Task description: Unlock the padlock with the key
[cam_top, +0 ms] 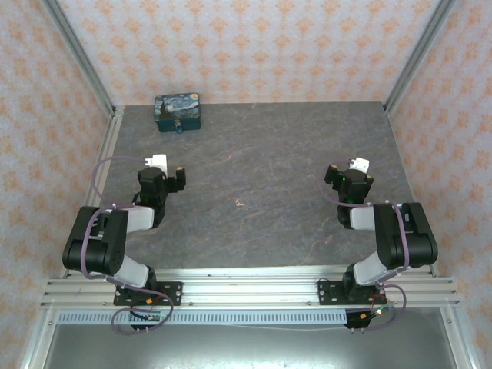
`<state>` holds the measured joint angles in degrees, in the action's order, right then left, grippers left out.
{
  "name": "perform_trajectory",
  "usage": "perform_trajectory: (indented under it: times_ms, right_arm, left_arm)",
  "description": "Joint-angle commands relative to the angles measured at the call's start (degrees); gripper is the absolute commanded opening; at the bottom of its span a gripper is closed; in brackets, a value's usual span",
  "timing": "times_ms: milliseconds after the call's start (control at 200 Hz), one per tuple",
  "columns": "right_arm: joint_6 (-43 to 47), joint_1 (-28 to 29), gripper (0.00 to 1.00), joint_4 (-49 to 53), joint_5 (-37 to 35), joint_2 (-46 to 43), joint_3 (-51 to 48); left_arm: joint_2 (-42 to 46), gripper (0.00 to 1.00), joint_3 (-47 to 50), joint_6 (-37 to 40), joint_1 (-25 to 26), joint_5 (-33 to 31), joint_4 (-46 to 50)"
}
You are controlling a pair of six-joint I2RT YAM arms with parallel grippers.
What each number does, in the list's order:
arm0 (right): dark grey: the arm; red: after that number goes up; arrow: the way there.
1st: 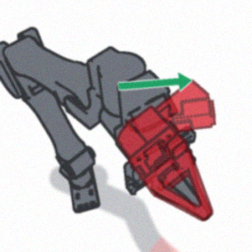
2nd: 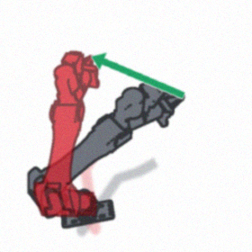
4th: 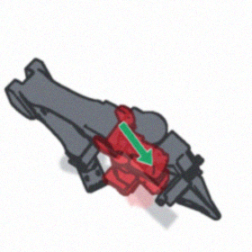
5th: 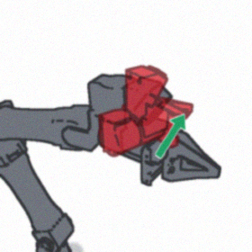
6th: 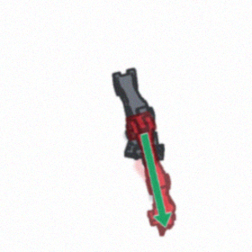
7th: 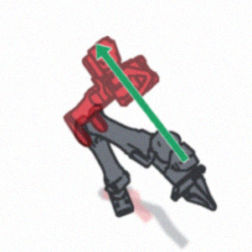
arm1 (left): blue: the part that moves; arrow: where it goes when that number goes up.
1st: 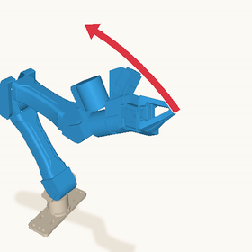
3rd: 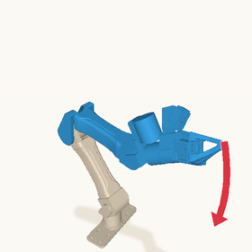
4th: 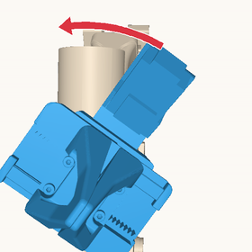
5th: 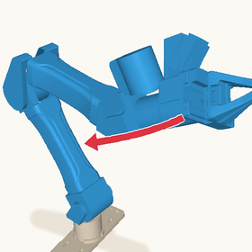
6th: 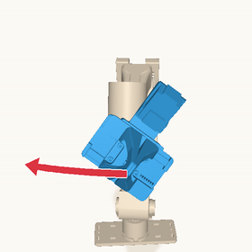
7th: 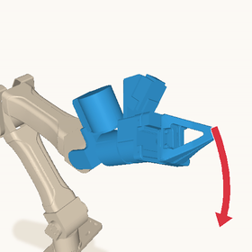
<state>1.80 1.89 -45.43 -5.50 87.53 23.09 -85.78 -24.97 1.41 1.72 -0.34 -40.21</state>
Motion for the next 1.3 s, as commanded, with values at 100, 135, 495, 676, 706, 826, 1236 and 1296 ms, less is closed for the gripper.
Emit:
perform_trajectory:
  times_ms: [100,135,495,676,706,826,1236,1296]
  right_arm:
    - [0.48,0.31,0.99,0.25,0.58,-0.33,0.64]
    - [0.49,0.31,0.99,0.26,0.58,-0.33,0.64]
    - [1.31,0.44,0.99,26.62,2.85,-5.02,13.88]
    - [-12.42,0.48,0.99,54.89,4.75,2.5,38.25]
    - [-14.96,0.61,0.99,58.95,5.53,5.03,42.69]
    - [-19.34,3.37,1.0,69.08,6.44,13.88,57.68]
    - [-23.98,14.48,0.97,80.03,6.94,28.83,77.57]
    - [-24.71,14.73,0.97,80.23,7.59,29.04,76.97]
  left_arm:
    - [-0.05,1.0,0.1,-0.46,-0.22,-1.19,-1.51]
    - [-0.06,1.0,0.27,-0.45,-0.21,-1.36,-1.72]
    - [6.98,1.0,-20.28,-7.21,-0.87,-8.69,33.7]
    - [-6.29,1.0,-48.06,-19.27,-4.39,-9.53,67.5]
    - [-9.57,1.0,-53.19,-20.45,-5.1,-7.5,72.09]
    - [-19.58,1.0,-68.22,-22.94,-6.11,-2.17,81.18]
    - [-50.26,0.99,-111.8,-28.5,-7.09,-0.16,96.37]
    - [-54.54,0.98,-118.23,-29.37,-7.78,1.09,97.67]
